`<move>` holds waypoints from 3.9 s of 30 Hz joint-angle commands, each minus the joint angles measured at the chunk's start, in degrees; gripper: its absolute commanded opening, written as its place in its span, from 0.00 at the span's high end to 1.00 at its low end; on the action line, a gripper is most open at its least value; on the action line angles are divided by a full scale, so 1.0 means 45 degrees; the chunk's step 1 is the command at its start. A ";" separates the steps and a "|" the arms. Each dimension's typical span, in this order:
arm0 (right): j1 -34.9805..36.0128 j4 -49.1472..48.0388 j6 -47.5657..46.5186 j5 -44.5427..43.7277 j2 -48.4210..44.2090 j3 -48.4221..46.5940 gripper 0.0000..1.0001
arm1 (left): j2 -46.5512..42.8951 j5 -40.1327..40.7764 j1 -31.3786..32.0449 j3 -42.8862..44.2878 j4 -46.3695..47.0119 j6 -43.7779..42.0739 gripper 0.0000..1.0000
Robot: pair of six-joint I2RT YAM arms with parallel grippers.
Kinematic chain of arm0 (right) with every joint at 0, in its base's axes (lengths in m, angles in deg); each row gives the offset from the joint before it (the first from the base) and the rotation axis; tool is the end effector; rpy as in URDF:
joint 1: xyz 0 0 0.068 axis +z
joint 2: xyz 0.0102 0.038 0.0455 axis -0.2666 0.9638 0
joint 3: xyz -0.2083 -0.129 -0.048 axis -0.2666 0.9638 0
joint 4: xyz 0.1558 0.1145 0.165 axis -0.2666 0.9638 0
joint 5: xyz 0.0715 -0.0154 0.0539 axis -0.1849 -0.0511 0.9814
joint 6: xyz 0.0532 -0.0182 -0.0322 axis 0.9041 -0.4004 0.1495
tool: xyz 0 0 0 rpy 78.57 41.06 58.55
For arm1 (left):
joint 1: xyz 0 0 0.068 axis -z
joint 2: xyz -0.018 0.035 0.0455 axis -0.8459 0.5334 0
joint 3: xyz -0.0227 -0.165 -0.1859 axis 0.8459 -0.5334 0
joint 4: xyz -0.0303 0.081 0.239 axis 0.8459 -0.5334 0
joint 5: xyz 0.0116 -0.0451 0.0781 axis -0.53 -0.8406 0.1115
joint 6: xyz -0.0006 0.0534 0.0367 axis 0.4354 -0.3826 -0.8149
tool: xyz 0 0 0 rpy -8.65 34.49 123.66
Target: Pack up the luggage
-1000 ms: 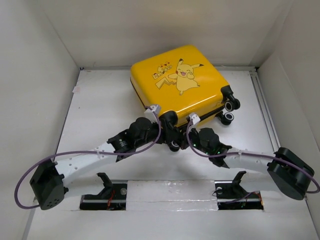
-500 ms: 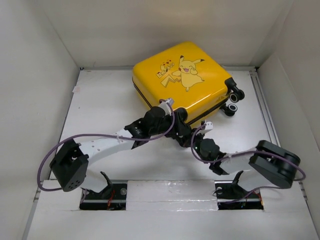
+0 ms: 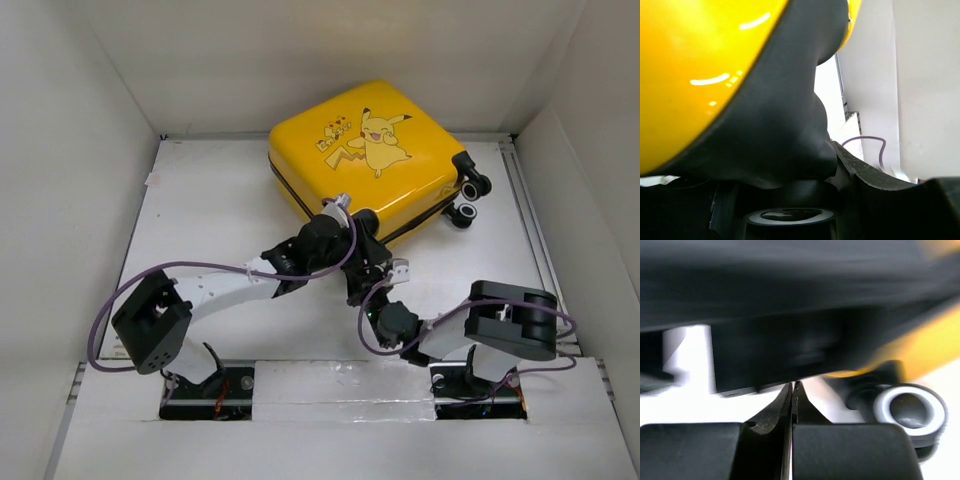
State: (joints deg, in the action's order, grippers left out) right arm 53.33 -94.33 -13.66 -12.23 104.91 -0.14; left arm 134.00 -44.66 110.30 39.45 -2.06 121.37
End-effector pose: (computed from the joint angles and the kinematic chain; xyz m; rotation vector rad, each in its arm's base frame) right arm 0.1283 0.2219 0.1374 0.1459 1.5922 0.6283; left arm 0.2040 -0.2802 0.2527 0.0987 2.0583 -1.4209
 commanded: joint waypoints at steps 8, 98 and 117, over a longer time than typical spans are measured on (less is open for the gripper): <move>0.2349 0.1543 -0.2704 0.2965 -0.2568 -0.0186 1.00 | -0.0489 0.0662 0.0455 0.2575 0.5395 -0.0167 1.00; -0.9721 1.9574 -0.4716 1.1950 -0.7840 -0.6635 1.00 | 0.1234 0.7530 -0.0112 -0.0703 0.1725 -0.7062 1.00; -0.5293 1.9068 -0.3741 1.2105 -0.8465 -0.5852 1.00 | -0.6682 0.8649 -0.2651 -0.4801 -0.1028 -0.3294 0.00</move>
State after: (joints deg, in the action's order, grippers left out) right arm 21.55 -9.11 -34.27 38.15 68.41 -26.63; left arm 114.92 -8.18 97.71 20.30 -3.90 103.14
